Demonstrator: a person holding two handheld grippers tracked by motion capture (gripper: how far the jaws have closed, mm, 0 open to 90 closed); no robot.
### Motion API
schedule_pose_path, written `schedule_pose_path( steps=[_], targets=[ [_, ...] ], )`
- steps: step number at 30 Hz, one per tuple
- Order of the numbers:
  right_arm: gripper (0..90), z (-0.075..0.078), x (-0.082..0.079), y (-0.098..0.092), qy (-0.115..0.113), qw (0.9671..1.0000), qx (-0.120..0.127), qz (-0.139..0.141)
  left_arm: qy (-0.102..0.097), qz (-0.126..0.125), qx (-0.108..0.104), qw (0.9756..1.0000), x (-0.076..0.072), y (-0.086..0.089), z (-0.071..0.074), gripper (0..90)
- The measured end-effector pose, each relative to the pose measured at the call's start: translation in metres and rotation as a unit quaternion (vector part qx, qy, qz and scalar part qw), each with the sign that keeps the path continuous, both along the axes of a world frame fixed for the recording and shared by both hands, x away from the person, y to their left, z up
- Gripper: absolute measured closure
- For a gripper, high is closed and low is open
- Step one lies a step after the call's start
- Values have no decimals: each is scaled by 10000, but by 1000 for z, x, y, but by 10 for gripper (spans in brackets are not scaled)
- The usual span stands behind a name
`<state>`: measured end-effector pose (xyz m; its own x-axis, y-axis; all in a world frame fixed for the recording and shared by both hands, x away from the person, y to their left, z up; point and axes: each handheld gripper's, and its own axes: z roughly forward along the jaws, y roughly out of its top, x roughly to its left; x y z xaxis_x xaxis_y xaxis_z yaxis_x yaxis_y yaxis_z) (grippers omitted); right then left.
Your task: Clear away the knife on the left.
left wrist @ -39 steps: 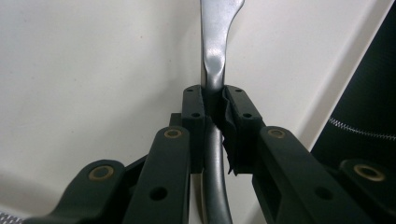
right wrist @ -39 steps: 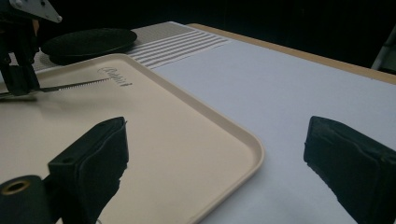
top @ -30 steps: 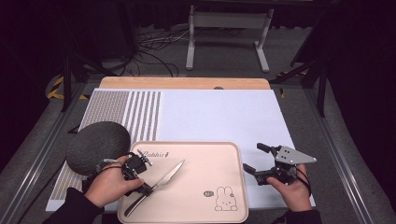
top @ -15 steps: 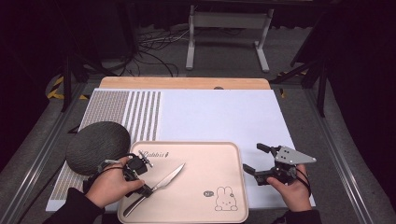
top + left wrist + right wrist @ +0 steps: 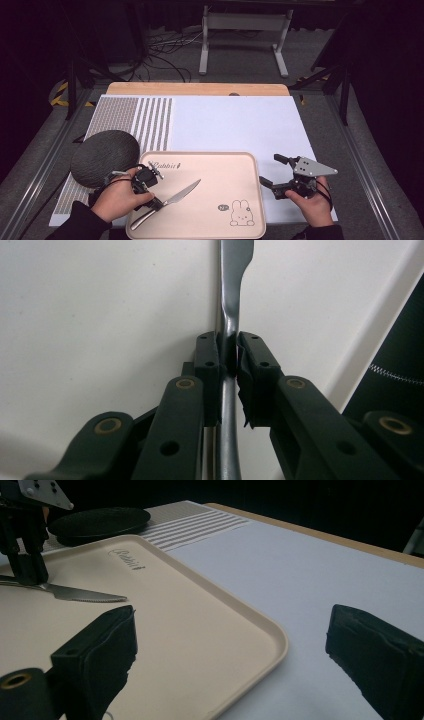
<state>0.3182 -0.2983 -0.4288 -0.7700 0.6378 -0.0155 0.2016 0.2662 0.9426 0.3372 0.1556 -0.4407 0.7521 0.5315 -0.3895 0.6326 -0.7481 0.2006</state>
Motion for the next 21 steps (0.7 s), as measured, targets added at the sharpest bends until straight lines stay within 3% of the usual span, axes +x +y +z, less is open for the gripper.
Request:
schedule_pose_path(
  steps=[1, 2, 4, 7, 8, 13, 14, 17, 18, 19, 20, 21],
  targets=[
    [72, 0, 0, 0, 0, 10000, 0, -2, -57, 0, -12, 10000, 0, 0, 1, 757],
    [73, 0, 0, 0, 1, 10000, 2, 0, -138, -5, -13, 9999, 0, 0, 2, 696],
    [72, 0, 0, 0, 9, 10000, 4, 7, -228, 2, -34, 9997, 0, 0, 4, 534],
    [72, 0, 0, 0, 8, 10000, 3, 31, -565, -36, -74, 9984, -1, -1, 5, 316],
    [72, 0, 0, 0, 10, 10000, 3, 34, -565, -36, -74, 9984, -1, -1, 5, 256],
    [72, 0, 0, 0, 9, 10000, -5, 38, -1032, -246, -182, 9942, -5, -4, 7, 175],
    [72, 0, 0, 0, 8, 10000, -8, 42, -1210, -382, -242, 9916, -7, -6, 9, 176],
    [72, 0, 0, 1, 10, 10000, -13, 59, -1437, -612, -408, 9869, -11, -8, 11, 219],
    [72, 0, 0, 1, 10, 10000, -23, 65, -1525, -764, -567, 9837, -13, -9, 13, 257],
    [71, 0, -1, 1, 2, 10000, -32, 92, -1633, -929, -703, 9797, -15, -9, 14, 408],
    [71, 0, -1, 1, 1, 9999, -31, 100, -1689, -963, -779, 9778, -16, -9, 14, 478],
    [71, 0, -1, 1, 1, 9999, -31, 100, -1689, -963, -779, 9778, -16, -9, 14, 581]
  ],
)
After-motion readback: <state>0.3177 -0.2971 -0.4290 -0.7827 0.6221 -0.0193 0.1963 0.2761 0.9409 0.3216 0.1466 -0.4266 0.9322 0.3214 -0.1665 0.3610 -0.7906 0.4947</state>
